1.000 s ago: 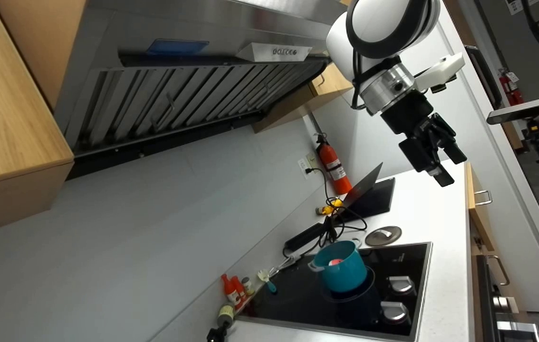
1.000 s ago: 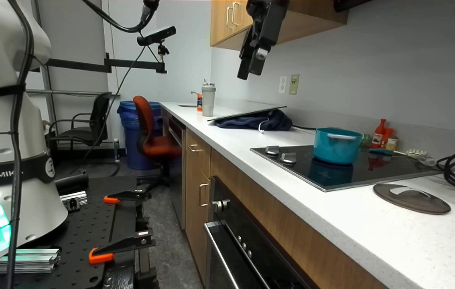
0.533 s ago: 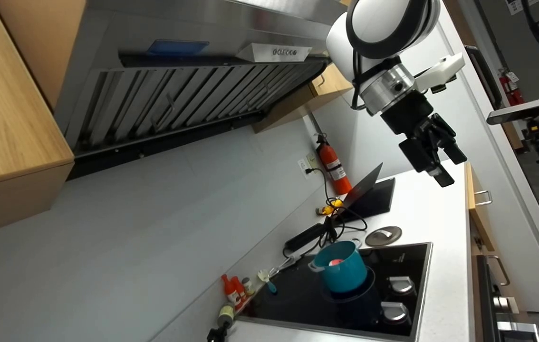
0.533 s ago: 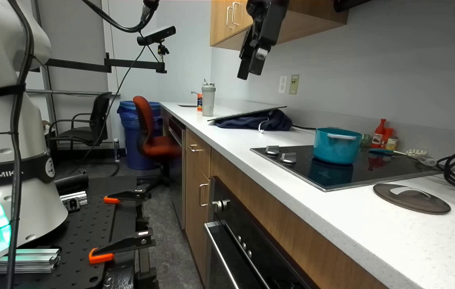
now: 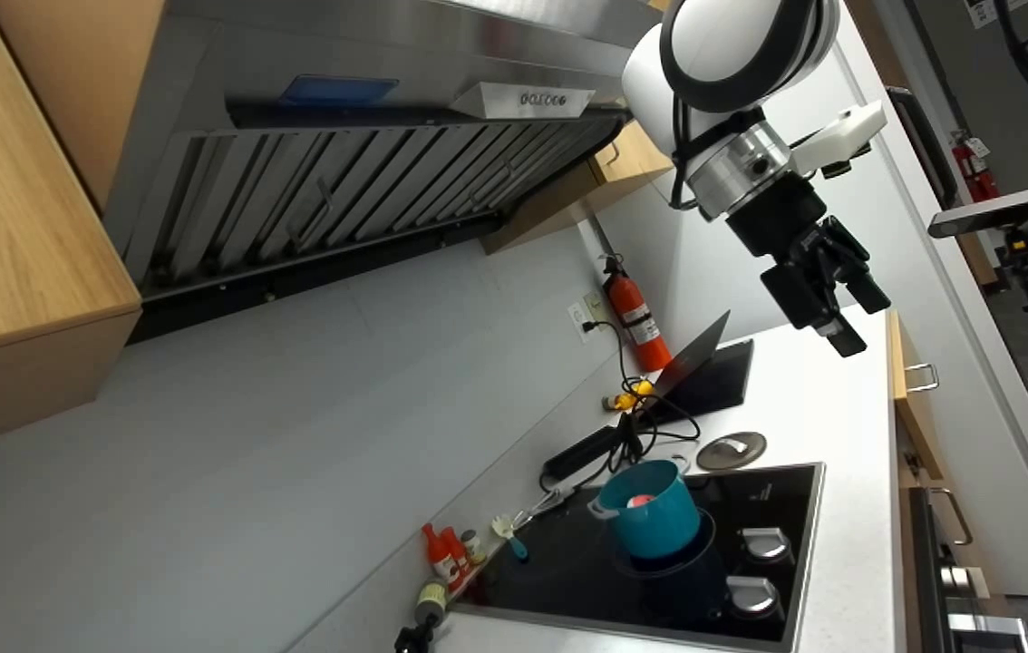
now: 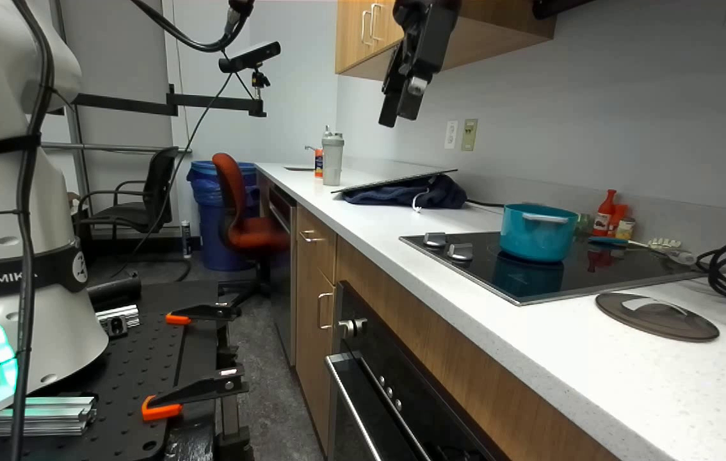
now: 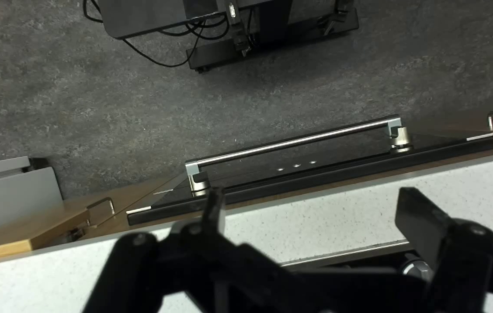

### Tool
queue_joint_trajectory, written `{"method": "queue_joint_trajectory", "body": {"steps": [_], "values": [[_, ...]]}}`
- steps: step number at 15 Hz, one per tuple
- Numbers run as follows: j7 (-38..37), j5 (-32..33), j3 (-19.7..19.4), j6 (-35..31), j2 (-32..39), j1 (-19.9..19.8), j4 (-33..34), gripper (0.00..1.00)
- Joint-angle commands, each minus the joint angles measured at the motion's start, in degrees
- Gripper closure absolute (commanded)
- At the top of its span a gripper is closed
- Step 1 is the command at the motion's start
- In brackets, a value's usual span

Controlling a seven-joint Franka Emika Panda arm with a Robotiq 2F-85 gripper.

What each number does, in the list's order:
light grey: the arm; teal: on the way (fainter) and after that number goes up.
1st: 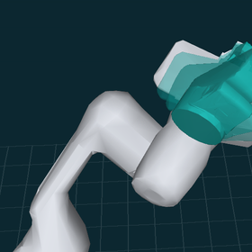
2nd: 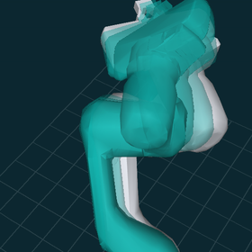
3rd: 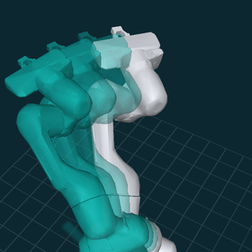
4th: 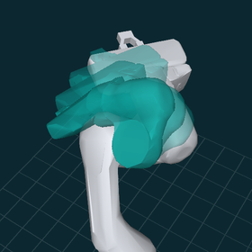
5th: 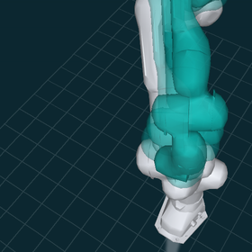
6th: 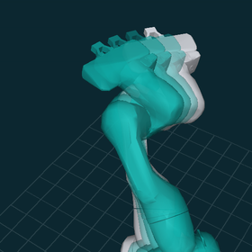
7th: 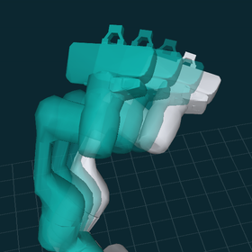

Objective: Put the black lid on the blue pot

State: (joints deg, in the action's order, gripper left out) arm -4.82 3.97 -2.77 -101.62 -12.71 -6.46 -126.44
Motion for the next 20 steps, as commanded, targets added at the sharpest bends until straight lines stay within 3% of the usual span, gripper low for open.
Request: {"method": "queue_joint_trajectory", "body": {"steps": [1,11,20], "values": [[-0.1,0.1,-0.5,0.1,0.0,0.5,0.1,0.00],[-0.5,1.0,-0.5,-2.6,0.1,0.4,-0.6,0.00],[-0.4,-0.1,-2.6,-14.3,2.8,-0.6,-3.7,0.00]]}}
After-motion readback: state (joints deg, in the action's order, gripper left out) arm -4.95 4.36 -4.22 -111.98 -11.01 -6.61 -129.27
